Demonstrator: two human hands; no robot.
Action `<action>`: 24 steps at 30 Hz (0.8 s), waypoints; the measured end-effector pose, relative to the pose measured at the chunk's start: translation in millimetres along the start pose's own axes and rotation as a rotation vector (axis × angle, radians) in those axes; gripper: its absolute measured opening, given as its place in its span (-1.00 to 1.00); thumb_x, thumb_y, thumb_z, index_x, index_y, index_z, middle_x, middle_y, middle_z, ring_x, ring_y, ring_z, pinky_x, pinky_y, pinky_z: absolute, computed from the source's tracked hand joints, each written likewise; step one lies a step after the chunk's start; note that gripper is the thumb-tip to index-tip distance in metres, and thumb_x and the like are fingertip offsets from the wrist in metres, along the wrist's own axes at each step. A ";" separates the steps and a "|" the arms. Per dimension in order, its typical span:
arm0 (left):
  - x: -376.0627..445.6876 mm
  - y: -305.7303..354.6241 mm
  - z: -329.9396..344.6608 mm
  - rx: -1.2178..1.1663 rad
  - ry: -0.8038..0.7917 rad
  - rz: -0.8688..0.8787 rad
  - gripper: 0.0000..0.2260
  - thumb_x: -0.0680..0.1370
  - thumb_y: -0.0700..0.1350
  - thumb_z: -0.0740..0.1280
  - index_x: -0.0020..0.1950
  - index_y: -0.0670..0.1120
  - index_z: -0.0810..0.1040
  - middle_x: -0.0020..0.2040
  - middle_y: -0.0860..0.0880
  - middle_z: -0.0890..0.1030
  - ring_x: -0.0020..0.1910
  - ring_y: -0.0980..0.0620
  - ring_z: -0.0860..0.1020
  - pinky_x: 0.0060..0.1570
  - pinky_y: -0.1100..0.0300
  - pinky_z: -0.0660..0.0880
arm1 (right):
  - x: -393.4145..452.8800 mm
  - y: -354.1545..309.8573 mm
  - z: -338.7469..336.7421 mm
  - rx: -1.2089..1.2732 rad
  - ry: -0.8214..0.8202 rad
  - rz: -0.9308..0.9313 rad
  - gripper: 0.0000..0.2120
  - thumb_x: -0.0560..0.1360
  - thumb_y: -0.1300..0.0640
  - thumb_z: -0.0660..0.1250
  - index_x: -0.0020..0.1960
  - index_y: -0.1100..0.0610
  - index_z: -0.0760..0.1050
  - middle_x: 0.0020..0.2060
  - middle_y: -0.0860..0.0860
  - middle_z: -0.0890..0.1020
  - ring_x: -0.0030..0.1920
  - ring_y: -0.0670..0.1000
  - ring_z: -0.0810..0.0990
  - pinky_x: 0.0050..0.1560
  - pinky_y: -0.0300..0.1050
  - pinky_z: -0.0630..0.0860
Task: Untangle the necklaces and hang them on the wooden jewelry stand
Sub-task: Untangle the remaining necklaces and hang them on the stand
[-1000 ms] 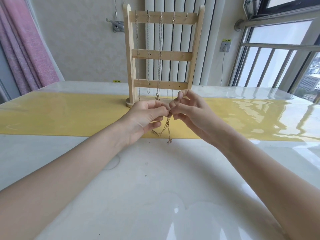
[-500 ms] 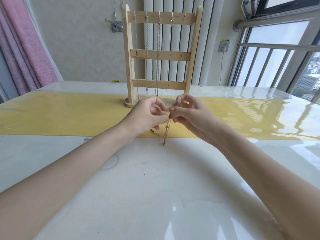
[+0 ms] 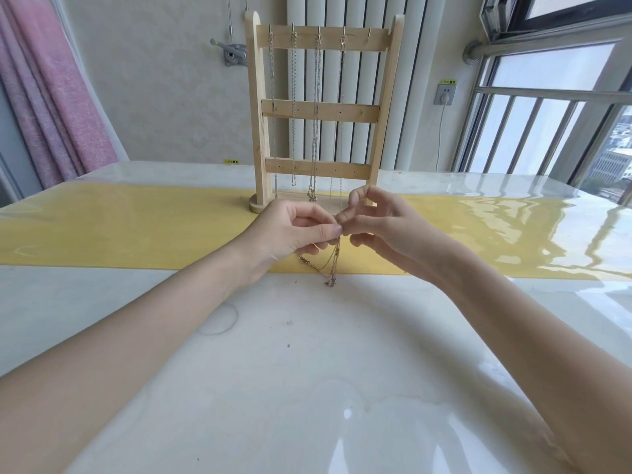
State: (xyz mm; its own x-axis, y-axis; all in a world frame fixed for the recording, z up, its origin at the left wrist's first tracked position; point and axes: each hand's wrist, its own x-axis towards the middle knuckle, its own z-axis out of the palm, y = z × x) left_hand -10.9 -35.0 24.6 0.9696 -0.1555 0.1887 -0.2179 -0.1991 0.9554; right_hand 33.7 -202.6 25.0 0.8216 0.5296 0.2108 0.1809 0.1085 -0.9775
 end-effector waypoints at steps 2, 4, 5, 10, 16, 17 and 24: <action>0.4 1.7 -1.8 0.024 -0.054 0.016 -0.91 0.49 -0.22 0.38 -0.22 -0.11 0.54 -0.37 0.07 0.57 -0.41 0.16 0.47 -0.30 0.35 0.45 | 0.3 -1.9 -2.2 0.033 -0.054 0.031 -0.69 0.46 0.55 0.21 -0.11 0.14 0.33 -0.31 0.05 0.58 -0.22 0.09 0.47 -0.28 -0.20 0.36; 0.3 3.7 -3.7 0.030 -0.126 0.019 -0.87 0.50 -0.22 0.36 -0.24 -0.10 0.49 -0.38 0.08 0.52 -0.40 0.12 0.43 -0.30 0.33 0.43 | -0.2 -3.8 -4.8 0.039 -0.107 0.062 -0.67 0.45 0.56 0.21 -0.12 0.14 0.32 -0.32 0.08 0.57 -0.23 0.08 0.44 -0.26 -0.19 0.36; -0.3 3.9 -4.0 0.023 -0.159 0.013 -0.86 0.50 -0.22 0.35 -0.24 -0.10 0.48 -0.38 0.08 0.50 -0.40 0.11 0.41 -0.30 0.33 0.42 | -0.9 -3.8 -6.0 0.044 -0.131 0.076 -0.67 0.44 0.55 0.21 -0.12 0.13 0.32 -0.31 0.09 0.57 -0.23 0.07 0.44 -0.25 -0.19 0.36; 1.3 -0.6 0.5 0.131 -0.068 0.047 -0.80 0.50 -0.29 0.34 -0.29 -0.09 0.47 -0.45 0.13 0.46 -0.46 0.13 0.36 -0.36 0.33 0.37 | -2.3 -2.1 -2.5 -0.032 -0.128 0.092 -0.70 0.37 0.43 0.32 -0.11 0.12 0.29 -0.28 0.15 0.51 -0.29 0.02 0.43 -0.26 -0.22 0.38; 3.3 -4.1 6.9 0.456 0.091 0.259 -0.82 0.26 -0.21 0.41 -0.40 -0.01 0.43 -0.43 0.06 0.49 -0.41 0.15 0.42 -0.37 0.31 0.37 | -3.1 -4.9 6.1 -0.400 -0.042 0.012 -0.69 0.45 0.47 0.29 -0.11 0.11 0.27 -0.33 0.04 0.51 -0.30 0.01 0.38 -0.18 -0.11 0.32; 2.9 -4.9 7.8 0.515 0.105 0.301 -0.76 0.27 -0.27 0.44 -0.40 -0.01 0.42 -0.43 0.04 0.48 -0.43 0.17 0.40 -0.37 0.33 0.36 | -3.0 -6.0 6.7 -0.443 -0.032 0.007 -0.68 0.44 0.46 0.31 -0.12 0.10 0.27 -0.33 0.04 0.52 -0.31 0.01 0.39 -0.18 -0.08 0.32; 1.5 -3.3 8.0 0.517 0.053 0.313 -0.65 0.34 -0.35 0.38 -0.18 0.08 0.37 -0.34 0.06 0.53 -0.44 0.17 0.38 -0.35 0.36 0.37 | -4.4 -9.3 7.7 -0.523 -0.017 -0.032 -0.67 0.42 0.45 0.33 -0.14 0.10 0.27 -0.32 0.04 0.52 -0.38 -0.09 0.41 -0.26 -0.22 0.37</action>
State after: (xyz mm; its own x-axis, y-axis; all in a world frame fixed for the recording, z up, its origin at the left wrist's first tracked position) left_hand -9.6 -42.4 19.9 0.8522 -0.2368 0.4666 -0.5063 -0.5979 0.6214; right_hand 24.2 -199.4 33.2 0.8028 0.5474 0.2363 0.4554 -0.3072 -0.8356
